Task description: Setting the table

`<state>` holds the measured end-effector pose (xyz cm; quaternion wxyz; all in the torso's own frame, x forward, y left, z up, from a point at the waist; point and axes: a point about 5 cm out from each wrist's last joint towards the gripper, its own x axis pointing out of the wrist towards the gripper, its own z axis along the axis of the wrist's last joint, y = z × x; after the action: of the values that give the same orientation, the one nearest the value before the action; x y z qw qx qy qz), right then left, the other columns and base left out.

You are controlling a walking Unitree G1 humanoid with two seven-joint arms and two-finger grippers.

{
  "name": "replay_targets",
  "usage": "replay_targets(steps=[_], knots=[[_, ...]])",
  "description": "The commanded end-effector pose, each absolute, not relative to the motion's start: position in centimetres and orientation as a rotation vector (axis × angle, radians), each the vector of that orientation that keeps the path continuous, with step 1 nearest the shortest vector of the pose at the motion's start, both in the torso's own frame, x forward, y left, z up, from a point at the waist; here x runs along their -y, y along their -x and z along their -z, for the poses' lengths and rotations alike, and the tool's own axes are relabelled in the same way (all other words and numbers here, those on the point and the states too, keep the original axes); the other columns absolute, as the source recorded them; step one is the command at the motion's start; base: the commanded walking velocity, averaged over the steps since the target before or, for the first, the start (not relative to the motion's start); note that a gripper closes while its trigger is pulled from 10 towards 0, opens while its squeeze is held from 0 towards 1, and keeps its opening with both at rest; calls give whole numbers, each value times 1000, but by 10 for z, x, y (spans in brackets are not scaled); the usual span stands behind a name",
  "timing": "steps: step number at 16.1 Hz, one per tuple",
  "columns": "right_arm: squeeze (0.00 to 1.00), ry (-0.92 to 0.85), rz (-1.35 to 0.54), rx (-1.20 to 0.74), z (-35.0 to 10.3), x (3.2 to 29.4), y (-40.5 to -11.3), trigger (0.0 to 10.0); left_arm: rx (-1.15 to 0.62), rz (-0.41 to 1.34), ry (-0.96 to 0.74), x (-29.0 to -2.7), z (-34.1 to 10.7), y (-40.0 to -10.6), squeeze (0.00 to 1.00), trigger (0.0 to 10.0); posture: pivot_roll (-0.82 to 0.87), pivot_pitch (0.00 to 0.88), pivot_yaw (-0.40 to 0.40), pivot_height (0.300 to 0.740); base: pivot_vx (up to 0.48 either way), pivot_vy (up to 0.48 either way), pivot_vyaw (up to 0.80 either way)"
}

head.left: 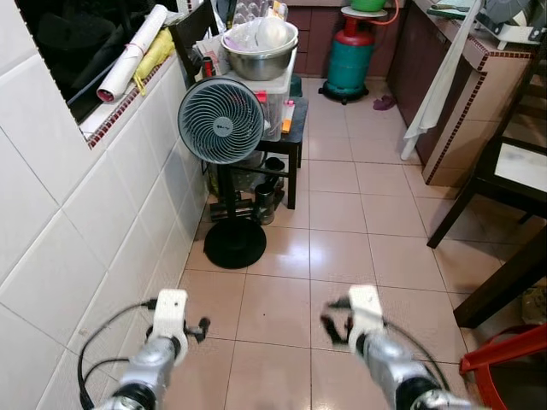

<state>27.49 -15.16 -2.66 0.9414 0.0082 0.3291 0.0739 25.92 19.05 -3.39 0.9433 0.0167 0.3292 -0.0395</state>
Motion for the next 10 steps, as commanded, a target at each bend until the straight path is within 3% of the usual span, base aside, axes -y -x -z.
replay_targets(steps=[1, 5, 10], knots=[[0, -23, -166, -603, 15, 152, -287, 10000, -611, 126, -46, -192, 24, -269, 0, 10000, -10, 0, 29, 740, 0, 0, 0], [0, -36, -249, -447, -19, 154, -316, 10000, -452, 228, -61, -202, 1, -283, 0, 10000, -11, 0, 33, 740, 0, 0, 0], [0, -78, -302, -324, -29, 165, -307, 10000, -294, 253, -36, -204, -3, -268, 0, 10000, -28, 0, 52, 740, 0, 0, 0]])
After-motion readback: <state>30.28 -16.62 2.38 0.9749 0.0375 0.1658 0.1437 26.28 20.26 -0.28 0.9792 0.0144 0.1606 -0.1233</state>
